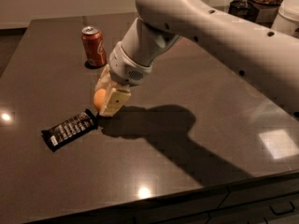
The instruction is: Move orange near rxbar chocolate
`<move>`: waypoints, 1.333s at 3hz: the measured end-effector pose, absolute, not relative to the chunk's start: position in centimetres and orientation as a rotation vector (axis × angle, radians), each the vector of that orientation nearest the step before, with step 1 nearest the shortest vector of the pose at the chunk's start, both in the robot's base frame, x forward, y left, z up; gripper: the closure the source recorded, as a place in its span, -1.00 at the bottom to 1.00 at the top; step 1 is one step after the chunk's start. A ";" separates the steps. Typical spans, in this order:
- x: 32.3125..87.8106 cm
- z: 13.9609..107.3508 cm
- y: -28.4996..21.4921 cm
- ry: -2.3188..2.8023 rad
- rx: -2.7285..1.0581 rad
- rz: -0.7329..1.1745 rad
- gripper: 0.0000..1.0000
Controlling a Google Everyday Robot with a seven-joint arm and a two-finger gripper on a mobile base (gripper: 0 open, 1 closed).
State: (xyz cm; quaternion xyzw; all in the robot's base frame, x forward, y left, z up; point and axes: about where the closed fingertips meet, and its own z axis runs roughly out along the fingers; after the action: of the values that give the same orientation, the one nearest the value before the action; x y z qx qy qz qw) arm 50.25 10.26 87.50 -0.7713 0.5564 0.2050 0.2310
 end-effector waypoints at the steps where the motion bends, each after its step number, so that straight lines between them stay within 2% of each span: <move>1: 50.3 86.0 10.5 1.536 -2.137 0.557 0.53; 4: 50.7 85.3 10.5 1.545 -2.140 0.550 -0.86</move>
Offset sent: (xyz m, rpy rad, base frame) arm 0.0153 -0.0056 -0.0293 -0.0311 -0.0010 -0.0248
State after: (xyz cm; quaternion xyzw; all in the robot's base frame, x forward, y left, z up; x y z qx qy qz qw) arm 50.66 10.49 85.29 -0.7741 0.5589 0.1991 0.2208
